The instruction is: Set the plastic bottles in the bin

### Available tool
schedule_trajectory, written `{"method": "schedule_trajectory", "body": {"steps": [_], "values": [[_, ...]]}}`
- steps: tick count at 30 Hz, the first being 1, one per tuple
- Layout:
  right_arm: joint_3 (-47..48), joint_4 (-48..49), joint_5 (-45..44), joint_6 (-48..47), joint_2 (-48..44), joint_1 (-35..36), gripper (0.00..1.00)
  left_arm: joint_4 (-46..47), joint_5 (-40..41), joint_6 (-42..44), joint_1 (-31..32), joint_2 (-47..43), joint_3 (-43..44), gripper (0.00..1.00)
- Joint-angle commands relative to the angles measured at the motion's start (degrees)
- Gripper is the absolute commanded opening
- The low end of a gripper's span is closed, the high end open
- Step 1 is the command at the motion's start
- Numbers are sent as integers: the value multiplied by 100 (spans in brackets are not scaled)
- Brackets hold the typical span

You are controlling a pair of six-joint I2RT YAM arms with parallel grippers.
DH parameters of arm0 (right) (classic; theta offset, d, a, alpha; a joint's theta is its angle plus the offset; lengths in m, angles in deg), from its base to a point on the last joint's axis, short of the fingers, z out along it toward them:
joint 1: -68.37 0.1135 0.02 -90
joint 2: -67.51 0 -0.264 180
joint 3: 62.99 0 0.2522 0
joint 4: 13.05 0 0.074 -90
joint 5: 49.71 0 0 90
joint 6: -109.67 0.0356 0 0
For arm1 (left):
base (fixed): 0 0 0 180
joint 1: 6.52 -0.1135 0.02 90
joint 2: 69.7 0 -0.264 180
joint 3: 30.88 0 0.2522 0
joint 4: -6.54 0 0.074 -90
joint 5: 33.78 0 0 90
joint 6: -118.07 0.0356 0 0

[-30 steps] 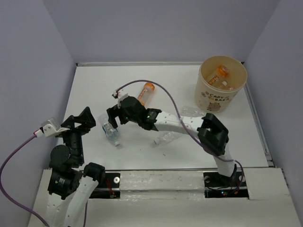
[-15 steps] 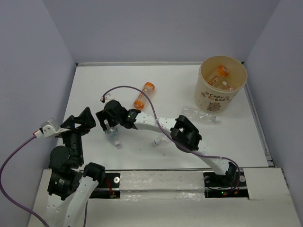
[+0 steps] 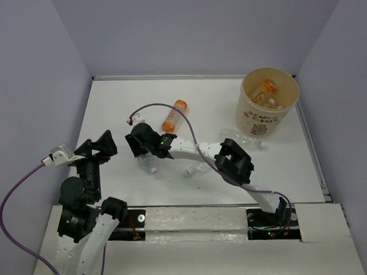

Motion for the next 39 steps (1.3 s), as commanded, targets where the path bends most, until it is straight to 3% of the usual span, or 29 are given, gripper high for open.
{"method": "schedule_trajectory", "body": {"steps": [1, 6, 9, 15, 18, 24, 26, 27, 28, 29, 31, 35, 39], "values": [[-1124, 1601, -854, -634, -2349, -19, 40, 283, -81, 33, -4, -25, 96, 99], [-2684, 2254, -1813, -1409, -4365, -984, 40, 309, -187, 42, 57, -51, 79, 99], [-3274, 2290, -2165, -1761, -5412, -2266, 40, 318, -248, 60, 119, -122, 70, 99], [-3705, 2552, -1886, -1621, -6144, -4937, 40, 379, -380, 103, 172, -245, 35, 99], [-3829, 2843, -1466, -1744, -5969, -5450, 40, 379, -406, 121, 207, -280, 35, 99], [-4250, 3686, -1419, -2684, -5432, -5671, 41, 371, -468, 147, 251, -280, 35, 99], [-4522, 3819, -1341, -2772, -5388, -5671, 60, 379, -494, 156, 251, -306, 43, 99], [-4523, 3828, -1340, -2781, -5397, -5671, 60, 379, -494, 156, 251, -306, 44, 99], [-4610, 3837, -1279, -2755, -5414, -5671, 79, 388, -503, 165, 251, -306, 35, 99], [-4628, 3837, -1287, -2694, -5432, -5671, 89, 388, -512, 174, 251, -315, 26, 99], [-4637, 3644, -1243, -2467, -5555, -5671, 100, 397, -547, 174, 260, -298, 17, 99], [-4514, 2811, -553, -1694, -6281, -5671, 99, 397, -609, 183, 260, -236, 26, 99], [-4523, 1838, -40, -946, -6846, -5128, 95, 423, -644, 182, 251, -227, 17, 99]]}}
